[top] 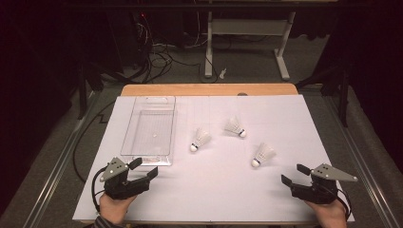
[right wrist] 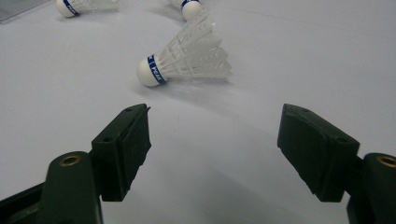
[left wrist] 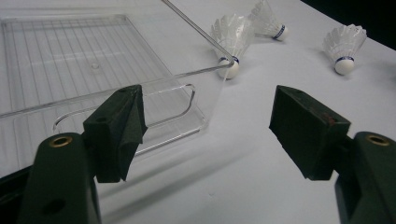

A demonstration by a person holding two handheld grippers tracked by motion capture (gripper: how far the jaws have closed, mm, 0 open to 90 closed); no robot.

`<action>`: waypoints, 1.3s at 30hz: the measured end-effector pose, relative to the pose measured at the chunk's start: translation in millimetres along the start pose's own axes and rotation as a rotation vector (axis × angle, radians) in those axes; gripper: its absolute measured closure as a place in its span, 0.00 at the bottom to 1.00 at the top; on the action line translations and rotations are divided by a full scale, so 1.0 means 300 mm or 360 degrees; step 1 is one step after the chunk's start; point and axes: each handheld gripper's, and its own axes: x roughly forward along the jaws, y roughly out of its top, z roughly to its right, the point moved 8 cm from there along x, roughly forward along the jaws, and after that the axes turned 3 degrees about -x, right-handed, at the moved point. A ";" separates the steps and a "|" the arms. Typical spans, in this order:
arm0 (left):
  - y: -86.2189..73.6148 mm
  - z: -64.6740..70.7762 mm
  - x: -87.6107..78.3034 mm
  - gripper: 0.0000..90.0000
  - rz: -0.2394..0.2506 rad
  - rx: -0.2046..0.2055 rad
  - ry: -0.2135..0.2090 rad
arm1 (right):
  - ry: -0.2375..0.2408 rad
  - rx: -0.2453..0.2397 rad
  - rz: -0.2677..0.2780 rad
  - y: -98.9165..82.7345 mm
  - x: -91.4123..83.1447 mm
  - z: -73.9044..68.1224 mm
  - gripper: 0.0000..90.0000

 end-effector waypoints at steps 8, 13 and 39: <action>-0.001 0.004 -0.003 0.31 0.0003 -0.0005 -0.0011 | -0.0003 -0.0003 -0.0004 -0.001 -0.001 0.001 0.29; -0.001 0.006 -0.003 0.31 0.0001 -0.0001 -0.0007 | -0.0008 0.0002 0.0010 0.001 -0.004 0.004 0.29; 0.002 0.030 0.006 0.33 -0.0018 0.0034 -0.0015 | 0.0013 -0.0013 0.0001 0.000 0.001 -0.005 0.29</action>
